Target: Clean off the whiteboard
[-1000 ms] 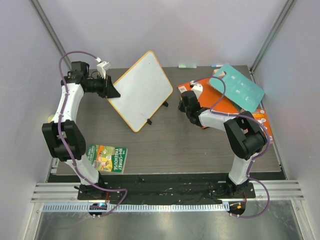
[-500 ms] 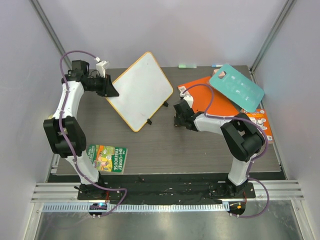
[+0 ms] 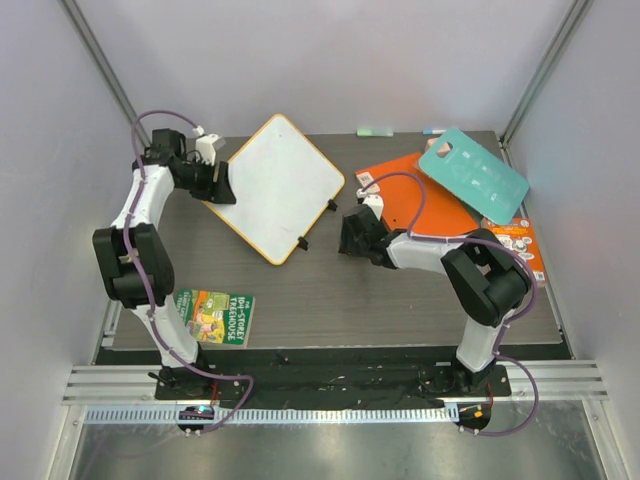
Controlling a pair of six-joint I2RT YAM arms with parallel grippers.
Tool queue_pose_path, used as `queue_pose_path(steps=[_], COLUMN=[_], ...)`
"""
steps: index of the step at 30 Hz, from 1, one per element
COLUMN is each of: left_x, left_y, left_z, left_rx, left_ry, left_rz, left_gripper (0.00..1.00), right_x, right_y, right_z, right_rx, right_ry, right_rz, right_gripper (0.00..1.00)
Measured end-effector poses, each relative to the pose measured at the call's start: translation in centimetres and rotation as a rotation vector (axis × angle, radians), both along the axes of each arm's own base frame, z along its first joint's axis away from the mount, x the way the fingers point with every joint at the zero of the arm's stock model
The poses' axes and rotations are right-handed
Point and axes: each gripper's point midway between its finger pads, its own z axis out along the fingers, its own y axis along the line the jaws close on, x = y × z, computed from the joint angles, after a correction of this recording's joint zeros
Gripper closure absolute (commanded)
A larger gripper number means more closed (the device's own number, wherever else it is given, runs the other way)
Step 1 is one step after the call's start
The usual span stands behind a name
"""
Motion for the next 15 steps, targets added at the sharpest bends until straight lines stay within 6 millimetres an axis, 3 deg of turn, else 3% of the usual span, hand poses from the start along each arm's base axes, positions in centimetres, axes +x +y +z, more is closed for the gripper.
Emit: queue_pose_path(steps=[5,10,15], left_x=[0.4,0.6,0.5], left_y=[0.3,0.7,1.1], left_z=[-0.5,-1.2,0.1], left_rx=[0.026,0.057,0.071], left_ry=[-0.012,-0.034,-0.089], left_rz=[0.016,0.039,0.075], left_gripper=[0.24,0.16,0.11], right_x=[-0.3,-0.7,-1.8], right_y=[-0.1,-0.2,-1.1], right_z=[0.0,0.2,0.4], right_rx=[0.007,0.023,0.029], right_ry=[-0.004,-0.014,-0.02], right_rz=[0.0,-0.001,-0.006], right_gripper=[0.35,0.24,0.19])
